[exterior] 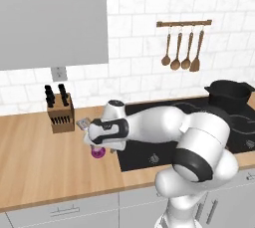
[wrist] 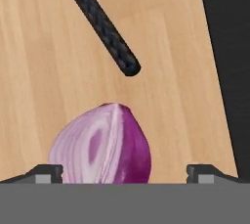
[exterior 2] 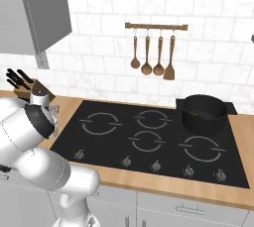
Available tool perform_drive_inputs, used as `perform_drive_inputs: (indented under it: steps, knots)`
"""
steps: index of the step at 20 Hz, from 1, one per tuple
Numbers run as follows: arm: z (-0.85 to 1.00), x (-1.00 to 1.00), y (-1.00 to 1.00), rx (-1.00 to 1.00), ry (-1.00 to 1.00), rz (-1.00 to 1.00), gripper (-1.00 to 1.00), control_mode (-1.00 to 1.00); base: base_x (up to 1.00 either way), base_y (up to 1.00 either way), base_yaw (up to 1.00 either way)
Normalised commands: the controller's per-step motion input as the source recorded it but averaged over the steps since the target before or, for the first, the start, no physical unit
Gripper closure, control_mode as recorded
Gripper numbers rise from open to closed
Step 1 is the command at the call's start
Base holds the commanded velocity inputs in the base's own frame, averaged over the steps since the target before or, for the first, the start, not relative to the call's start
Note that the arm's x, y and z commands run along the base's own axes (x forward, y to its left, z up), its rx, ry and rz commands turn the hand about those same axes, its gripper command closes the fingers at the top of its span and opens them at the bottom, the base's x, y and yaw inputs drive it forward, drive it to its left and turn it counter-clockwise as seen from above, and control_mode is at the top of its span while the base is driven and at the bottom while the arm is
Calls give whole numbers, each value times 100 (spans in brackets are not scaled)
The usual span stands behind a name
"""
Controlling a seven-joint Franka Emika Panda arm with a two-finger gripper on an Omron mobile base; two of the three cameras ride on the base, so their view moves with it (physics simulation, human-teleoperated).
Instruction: Put the onion and eggplant in the pot. Retrieve the spatula and lightly stir the vegetables in the pot.
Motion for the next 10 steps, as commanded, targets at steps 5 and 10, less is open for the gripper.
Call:
perform_drive_inputs:
  steps: [5,10]
  knots:
    - [-42,4,20,0,0,-4,-100,-100,0,0,0]
    - [-52,5,52,0,0,-6,100,-100,0,0,0]
